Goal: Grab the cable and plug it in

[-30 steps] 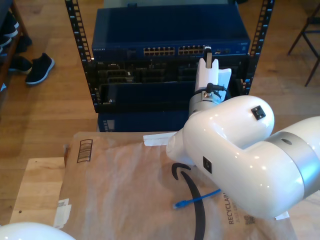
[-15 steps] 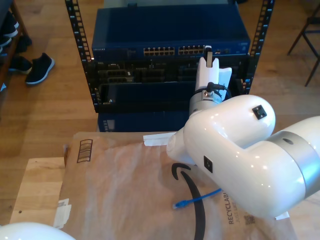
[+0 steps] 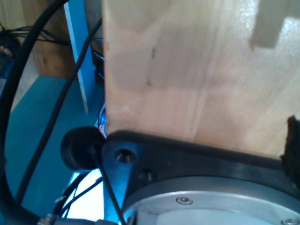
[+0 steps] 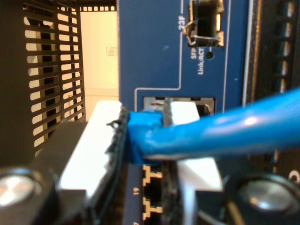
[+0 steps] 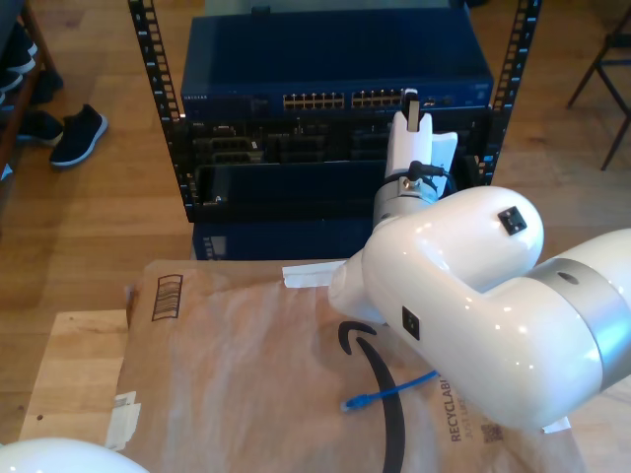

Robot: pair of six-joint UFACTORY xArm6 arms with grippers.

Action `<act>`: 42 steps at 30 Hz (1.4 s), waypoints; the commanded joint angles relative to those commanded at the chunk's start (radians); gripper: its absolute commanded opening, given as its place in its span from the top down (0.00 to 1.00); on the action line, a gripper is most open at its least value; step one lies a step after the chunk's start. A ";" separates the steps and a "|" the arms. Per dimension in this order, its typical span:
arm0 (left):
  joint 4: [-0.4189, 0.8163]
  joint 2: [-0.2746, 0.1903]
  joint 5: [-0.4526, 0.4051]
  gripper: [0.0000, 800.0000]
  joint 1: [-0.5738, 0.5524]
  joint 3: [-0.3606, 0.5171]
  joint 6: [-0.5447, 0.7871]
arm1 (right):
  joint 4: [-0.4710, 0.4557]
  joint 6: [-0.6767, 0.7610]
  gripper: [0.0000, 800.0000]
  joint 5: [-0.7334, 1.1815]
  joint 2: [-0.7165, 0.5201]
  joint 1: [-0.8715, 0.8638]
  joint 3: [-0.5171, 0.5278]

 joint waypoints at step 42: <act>0.000 0.000 0.000 0.00 0.000 0.000 0.000 | -0.046 0.018 0.66 -0.002 0.000 -0.002 0.017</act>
